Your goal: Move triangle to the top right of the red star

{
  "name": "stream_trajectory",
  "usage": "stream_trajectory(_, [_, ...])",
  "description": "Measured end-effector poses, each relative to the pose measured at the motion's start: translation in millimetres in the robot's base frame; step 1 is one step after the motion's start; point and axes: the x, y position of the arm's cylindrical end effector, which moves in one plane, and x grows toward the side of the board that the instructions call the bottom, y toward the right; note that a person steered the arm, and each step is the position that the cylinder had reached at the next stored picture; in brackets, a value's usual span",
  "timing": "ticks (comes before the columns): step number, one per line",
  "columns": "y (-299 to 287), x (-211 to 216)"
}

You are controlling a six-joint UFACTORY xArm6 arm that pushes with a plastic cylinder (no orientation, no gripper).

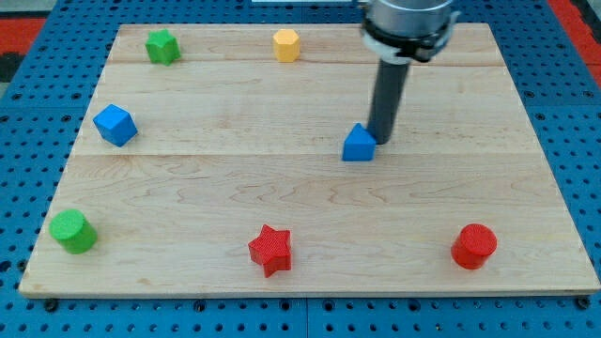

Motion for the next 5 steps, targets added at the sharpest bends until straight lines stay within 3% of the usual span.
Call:
stream_trajectory(1, [-22.9, 0.0])
stream_trajectory(4, [-18.9, 5.5])
stream_trajectory(5, [-21.6, 49.4])
